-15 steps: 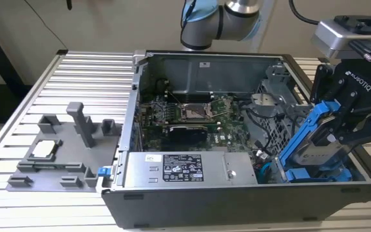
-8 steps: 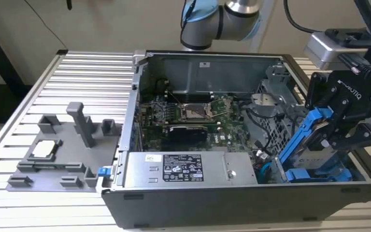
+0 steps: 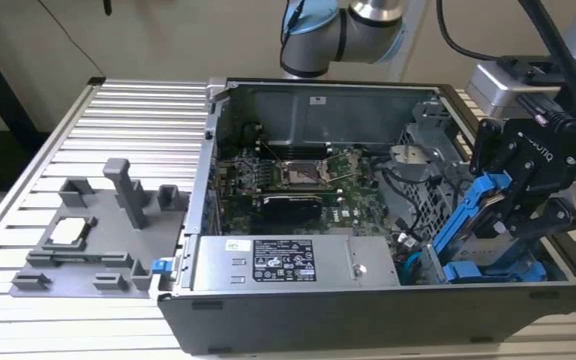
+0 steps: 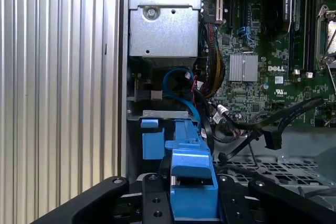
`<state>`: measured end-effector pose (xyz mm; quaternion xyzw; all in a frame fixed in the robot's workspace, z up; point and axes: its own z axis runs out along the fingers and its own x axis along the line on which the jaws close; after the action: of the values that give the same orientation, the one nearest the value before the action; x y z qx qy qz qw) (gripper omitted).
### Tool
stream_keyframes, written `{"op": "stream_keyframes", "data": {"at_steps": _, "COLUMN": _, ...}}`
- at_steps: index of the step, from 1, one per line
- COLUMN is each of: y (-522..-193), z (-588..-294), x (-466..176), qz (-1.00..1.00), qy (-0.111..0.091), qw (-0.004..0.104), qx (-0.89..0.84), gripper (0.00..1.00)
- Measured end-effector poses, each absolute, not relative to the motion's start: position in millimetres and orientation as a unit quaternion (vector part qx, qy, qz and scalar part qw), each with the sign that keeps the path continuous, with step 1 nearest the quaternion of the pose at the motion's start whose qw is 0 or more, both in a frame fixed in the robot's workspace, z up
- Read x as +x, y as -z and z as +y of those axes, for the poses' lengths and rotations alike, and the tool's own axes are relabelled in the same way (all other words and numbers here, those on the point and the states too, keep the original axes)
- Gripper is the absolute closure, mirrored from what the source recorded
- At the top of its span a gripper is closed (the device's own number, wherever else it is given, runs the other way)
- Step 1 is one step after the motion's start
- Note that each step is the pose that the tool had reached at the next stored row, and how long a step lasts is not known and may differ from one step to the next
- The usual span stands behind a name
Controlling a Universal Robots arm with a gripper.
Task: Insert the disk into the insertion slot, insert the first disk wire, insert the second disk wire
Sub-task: 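Insert the disk into the insertion slot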
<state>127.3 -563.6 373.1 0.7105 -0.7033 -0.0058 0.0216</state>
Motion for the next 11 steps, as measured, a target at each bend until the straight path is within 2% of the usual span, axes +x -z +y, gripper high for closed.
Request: {"op": "stream_keyframes", "data": {"at_steps": 11, "y": -372.7, "z": -563.5, "x": 127.4, "qz": -0.703, "qy": 0.006, "qw": 0.021, "qx": 0.711, "gripper": 0.66}}
